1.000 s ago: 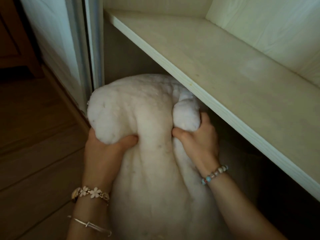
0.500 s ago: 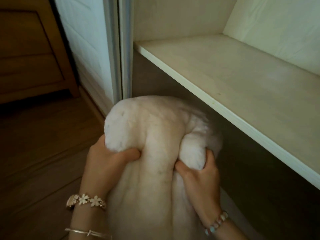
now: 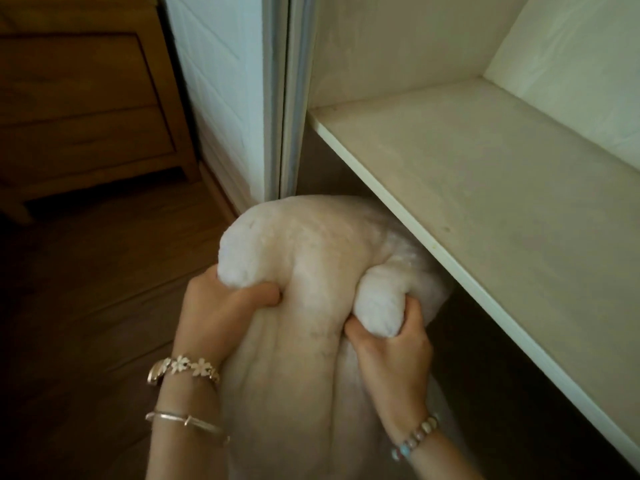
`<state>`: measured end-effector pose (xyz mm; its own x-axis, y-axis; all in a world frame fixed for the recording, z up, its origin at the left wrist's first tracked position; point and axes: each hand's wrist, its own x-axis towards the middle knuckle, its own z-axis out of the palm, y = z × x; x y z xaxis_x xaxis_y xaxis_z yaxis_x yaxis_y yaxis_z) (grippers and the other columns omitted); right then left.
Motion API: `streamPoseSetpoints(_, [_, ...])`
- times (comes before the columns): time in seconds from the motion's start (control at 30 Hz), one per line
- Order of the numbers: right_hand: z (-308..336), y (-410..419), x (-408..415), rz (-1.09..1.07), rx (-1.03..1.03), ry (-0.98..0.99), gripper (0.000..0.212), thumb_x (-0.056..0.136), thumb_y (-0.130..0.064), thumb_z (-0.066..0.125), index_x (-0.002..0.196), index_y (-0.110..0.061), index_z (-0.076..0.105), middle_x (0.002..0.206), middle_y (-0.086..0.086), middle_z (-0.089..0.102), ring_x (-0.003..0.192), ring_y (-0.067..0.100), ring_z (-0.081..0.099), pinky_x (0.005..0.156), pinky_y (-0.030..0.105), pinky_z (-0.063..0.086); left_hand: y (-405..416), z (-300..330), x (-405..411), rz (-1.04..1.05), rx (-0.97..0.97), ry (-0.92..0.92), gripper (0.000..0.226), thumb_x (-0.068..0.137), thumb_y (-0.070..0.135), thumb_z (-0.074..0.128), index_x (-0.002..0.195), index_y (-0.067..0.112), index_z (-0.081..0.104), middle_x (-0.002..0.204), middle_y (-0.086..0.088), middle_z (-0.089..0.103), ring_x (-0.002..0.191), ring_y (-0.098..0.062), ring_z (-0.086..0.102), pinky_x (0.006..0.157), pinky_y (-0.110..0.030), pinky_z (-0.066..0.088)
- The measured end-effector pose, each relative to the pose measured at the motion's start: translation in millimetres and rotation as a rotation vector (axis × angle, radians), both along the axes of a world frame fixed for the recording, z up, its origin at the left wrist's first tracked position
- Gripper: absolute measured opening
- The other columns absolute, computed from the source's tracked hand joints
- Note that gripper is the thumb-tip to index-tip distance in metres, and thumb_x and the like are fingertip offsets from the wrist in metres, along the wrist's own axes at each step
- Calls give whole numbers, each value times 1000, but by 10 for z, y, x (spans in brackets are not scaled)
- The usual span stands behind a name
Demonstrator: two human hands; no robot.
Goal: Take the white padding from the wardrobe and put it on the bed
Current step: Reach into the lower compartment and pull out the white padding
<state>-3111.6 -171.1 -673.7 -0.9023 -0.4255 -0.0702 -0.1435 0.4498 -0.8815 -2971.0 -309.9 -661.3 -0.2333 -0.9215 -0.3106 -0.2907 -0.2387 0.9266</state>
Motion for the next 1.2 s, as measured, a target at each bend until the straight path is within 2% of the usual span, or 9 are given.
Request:
streamPoseSetpoints(0.17, [573,-115,139,19,24,6,67,64,-28,86,125,-23,58,109,6,74,99,32,67,74,27,42,-190,562,90,18,44,-83,28,46,26,88,68,20,70,59,10,72,71,-16,67,60,-33,55])
streamPoseSetpoints(0.27, [887,-52,253,35,80,-18,68,65,-29,86,127,-22,57,111,8,73,101,34,66,79,32,48,-129,811,252,33,124,-116,25,44,28,86,65,19,75,62,18,72,73,-21,70,65,-40,59])
streamPoseSetpoints(0.4, [1271,129,419,33,150,-81,69,64,-34,86,126,-24,57,113,6,71,100,32,65,81,37,52,113,1185,471,29,174,-140,29,41,32,83,68,41,76,67,14,75,75,-23,72,72,-47,61])
streamPoseSetpoints(0.57, [1788,189,646,83,140,-128,63,65,-37,87,120,-29,58,112,0,70,103,26,66,81,31,48,293,1756,866,150,176,-171,21,55,23,89,67,34,77,61,20,72,70,-20,69,56,-30,52])
streamPoseSetpoints(0.67, [2143,84,786,152,157,-131,53,65,-38,85,109,-35,56,100,-9,69,97,24,65,73,28,45,353,2163,1164,265,179,-154,25,59,22,90,72,23,69,66,3,73,73,-20,67,56,-27,47])
streamPoseSetpoints(0.83, [2810,-39,1067,288,153,-126,56,67,-41,84,112,-39,52,79,-33,43,78,8,52,55,14,34,430,2880,1545,357,163,-144,24,61,20,88,72,23,67,75,4,68,69,-14,63,53,-24,44])
streamPoseSetpoints(0.93, [3210,-92,1168,332,174,-109,53,67,-49,83,108,-41,51,92,-24,61,92,19,64,70,25,47,448,3304,1717,384,159,-138,22,60,20,88,69,20,68,61,8,70,67,-11,63,52,-25,45])
streamPoseSetpoints(1.0, [3496,-120,1219,366,207,-91,59,66,-56,82,115,-37,56,112,-7,71,108,26,65,81,27,41,462,3590,1837,396,159,-126,20,61,18,88,70,20,70,58,9,71,68,-12,65,53,-25,46])
streamPoseSetpoints(1.2, [4151,-204,1254,454,207,-248,77,61,-56,84,130,-34,54,123,-4,66,109,23,64,80,31,48,560,4195,2202,448,194,-49,55,52,25,91,104,17,73,92,-7,76,86,-27,71,62,-31,52])
